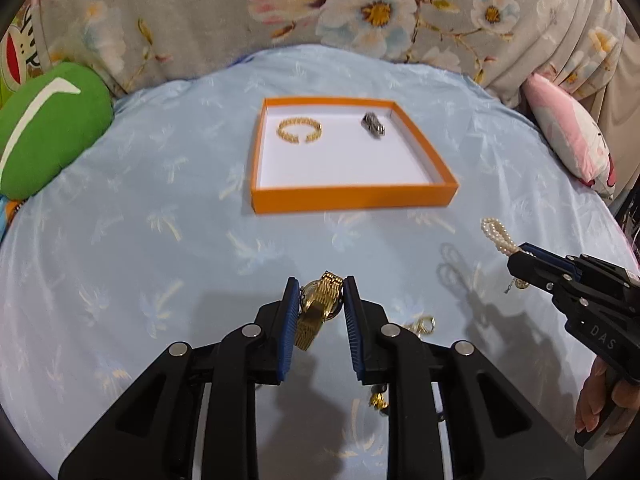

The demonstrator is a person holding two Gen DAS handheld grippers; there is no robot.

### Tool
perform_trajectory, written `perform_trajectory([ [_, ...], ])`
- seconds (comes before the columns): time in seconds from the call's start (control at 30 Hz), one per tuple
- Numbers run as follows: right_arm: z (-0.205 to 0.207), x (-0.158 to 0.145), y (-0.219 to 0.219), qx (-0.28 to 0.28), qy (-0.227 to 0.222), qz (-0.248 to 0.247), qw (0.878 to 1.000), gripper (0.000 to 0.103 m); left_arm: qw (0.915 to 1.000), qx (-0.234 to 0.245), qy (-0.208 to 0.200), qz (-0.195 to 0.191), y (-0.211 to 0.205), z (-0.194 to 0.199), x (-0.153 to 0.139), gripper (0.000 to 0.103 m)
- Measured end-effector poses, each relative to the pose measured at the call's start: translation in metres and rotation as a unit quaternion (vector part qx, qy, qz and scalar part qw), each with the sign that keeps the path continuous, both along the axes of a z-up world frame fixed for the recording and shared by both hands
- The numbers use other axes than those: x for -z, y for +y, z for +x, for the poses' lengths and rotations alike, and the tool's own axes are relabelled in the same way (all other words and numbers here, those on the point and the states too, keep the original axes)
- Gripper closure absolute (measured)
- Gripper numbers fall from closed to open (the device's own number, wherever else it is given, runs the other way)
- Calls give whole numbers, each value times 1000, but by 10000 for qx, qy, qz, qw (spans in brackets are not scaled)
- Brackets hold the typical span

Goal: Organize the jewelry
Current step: 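Close the left gripper on the gold watch while the right gripper holds the pearls, then carry the gold watch and pearl bracelet into the orange box and open both grippers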

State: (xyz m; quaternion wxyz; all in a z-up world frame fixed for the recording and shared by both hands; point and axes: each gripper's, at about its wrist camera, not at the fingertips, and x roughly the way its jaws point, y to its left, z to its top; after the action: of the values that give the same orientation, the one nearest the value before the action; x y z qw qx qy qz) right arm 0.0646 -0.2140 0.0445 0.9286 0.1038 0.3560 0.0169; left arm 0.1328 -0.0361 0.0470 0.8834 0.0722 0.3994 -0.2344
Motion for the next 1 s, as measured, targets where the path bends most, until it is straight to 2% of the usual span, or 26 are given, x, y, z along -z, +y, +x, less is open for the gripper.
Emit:
perform_trajectory([
  [0.1,11,-15,-2,-18,-148,-38,9999,90,9999,-7,-151,-60,-3,8,-16,83],
  [0.17,21,-25,-3,-21,-247,-91,9997,90,9997,12,-247,-71,-7,15,-25,100],
  [0.2,27,-30,-4,-16,-293,-121,9995,90,9995,-5,-299,-61,-9,20,-30,103],
  [0.37,54,-44,-10,53,-413,-182,9990,90,9987,-70,-471,-177,-16,44,-50,103],
  [0.5,58,-47,-11,43,-469,-169,9987,90,9981,-156,-551,-228,-7,53,-60,102],
  [0.57,57,-44,-12,32,-464,-137,9988,90,9982,-166,-530,-246,-1,52,-58,99],
  [0.6,57,-42,-12,32,-451,-118,9989,90,9984,-207,-482,-203,1,52,-54,84],
  [0.63,56,-41,-13,40,-437,-95,9990,90,9987,-235,-420,-183,2,52,-49,55],
  [0.67,55,-38,-13,54,-415,-71,9991,90,9988,-288,-365,-161,2,51,-41,43],
  [0.7,55,-35,-14,69,-391,-51,9992,90,9988,-357,-336,-96,-1,51,-31,36],
  [0.9,52,-21,-16,113,-227,63,9997,89,9990,-139,122,400,-39,57,27,37],
  [0.97,51,-19,-17,139,-196,69,9997,89,9984,-143,258,490,-46,60,39,43],
  [1.0,51,-18,-18,151,-185,83,9997,89,9982,-132,347,477,-48,62,44,51],
])
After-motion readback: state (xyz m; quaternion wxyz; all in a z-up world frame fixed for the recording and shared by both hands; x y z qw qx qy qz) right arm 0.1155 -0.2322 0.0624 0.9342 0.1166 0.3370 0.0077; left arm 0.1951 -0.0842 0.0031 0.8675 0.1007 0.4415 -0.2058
